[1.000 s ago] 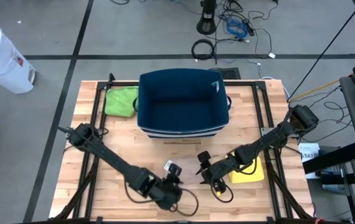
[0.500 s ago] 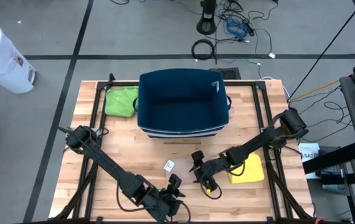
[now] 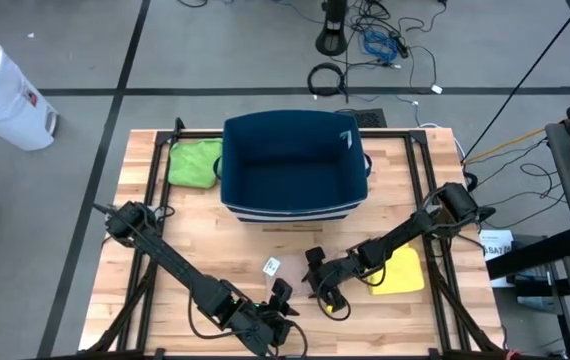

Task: Fold towel
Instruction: Stack the folded brown towel on the folded yellow towel

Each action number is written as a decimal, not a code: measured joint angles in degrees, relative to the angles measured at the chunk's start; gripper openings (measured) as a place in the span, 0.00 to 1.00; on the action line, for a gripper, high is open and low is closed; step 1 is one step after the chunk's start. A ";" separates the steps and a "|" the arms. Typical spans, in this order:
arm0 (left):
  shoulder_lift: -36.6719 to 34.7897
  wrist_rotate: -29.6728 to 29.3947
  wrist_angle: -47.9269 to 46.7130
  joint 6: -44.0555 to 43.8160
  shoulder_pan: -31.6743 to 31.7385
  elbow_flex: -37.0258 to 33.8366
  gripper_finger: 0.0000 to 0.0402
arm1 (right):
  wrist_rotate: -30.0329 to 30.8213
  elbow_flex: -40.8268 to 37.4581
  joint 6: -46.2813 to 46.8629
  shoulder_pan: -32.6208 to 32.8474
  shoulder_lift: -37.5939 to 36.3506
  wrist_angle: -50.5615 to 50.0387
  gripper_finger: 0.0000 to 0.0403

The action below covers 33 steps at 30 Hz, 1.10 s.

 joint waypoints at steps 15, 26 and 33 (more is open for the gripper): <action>0.00 0.00 0.00 -0.20 0.02 -0.02 0.31 | -0.40 0.22 -4.43 -0.11 -0.06 -4.89 0.03; 0.00 0.00 -0.02 -0.53 0.04 -0.02 0.31 | 3.45 -0.34 -4.26 0.92 -10.69 -26.87 0.01; 0.00 0.02 0.37 -0.34 0.13 -0.02 0.31 | 6.83 -0.31 0.15 1.07 -18.44 -42.75 0.00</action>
